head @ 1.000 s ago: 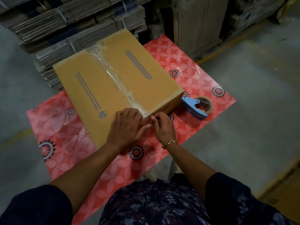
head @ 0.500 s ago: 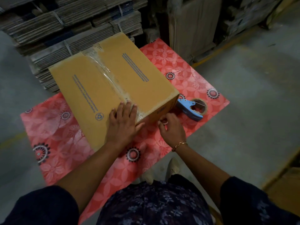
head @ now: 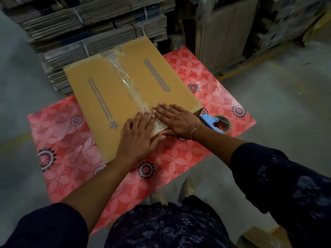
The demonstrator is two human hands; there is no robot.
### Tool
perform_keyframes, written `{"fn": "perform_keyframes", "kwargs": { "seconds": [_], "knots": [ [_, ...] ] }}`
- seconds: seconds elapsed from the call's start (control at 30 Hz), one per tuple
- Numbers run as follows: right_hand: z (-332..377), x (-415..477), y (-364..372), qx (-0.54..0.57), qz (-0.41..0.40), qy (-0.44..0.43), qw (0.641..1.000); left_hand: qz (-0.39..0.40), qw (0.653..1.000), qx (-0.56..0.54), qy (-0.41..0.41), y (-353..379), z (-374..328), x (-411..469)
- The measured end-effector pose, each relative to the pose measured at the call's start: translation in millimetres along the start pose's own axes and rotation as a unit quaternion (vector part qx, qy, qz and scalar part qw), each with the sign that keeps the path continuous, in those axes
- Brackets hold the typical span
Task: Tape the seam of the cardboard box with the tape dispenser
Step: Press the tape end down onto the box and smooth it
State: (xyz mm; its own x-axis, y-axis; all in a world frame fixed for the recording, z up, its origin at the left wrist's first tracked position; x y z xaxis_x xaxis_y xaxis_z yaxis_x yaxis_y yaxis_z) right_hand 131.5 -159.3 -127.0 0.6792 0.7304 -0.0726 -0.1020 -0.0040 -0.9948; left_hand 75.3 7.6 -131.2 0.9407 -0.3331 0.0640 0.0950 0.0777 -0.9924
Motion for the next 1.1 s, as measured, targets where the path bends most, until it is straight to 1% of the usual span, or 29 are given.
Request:
{"fn": "perform_keyframes", "kwargs": {
  "seconds": [0.17,0.37,0.5,0.7,0.87,0.93,1.03,1.1],
  "knots": [
    [-2,2,5,0.005,0.004,0.001,1.0,0.007,0.999,0.032,0.009,1,-2,3],
    [-3,3,7,-0.014,0.009,-0.011,1.0,-0.002,0.999,0.035,0.001,3,-3,3],
    [-3,3,9,-0.015,0.012,-0.009,1.0,0.031,0.998,0.052,0.003,5,-4,3],
    [-1,3,6,-0.002,0.027,-0.009,1.0,0.068,0.996,0.048,-0.021,2,-8,1],
    [-4,-1,0,0.026,0.032,-0.015,0.999,0.073,0.995,0.05,-0.054,-2,-11,0],
    [-4,-1,-2,0.043,0.038,-0.013,0.998,0.074,0.993,0.05,-0.081,-3,-11,-4],
    [-16,-8,-7,0.07,0.037,0.007,0.997,0.064,0.987,0.027,-0.146,-4,-7,-24],
    [-39,-18,-11,0.106,0.015,0.053,0.993,0.063,0.977,-0.015,-0.203,-3,4,-45]
  ]
}}
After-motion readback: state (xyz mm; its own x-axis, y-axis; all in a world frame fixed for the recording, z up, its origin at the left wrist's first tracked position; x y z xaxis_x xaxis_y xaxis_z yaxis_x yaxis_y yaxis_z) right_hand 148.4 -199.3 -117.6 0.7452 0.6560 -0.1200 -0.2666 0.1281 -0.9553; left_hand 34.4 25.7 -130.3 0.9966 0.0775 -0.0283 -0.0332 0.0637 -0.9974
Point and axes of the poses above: each hand's wrist, its own x-axis towards the middle knuckle, its own y-axis out of the palm, z = x × y, the point moved 4 cm from there along x, towards the middle knuckle, and after that the axes turned 5 degrees about x, right-handed, at the moved point
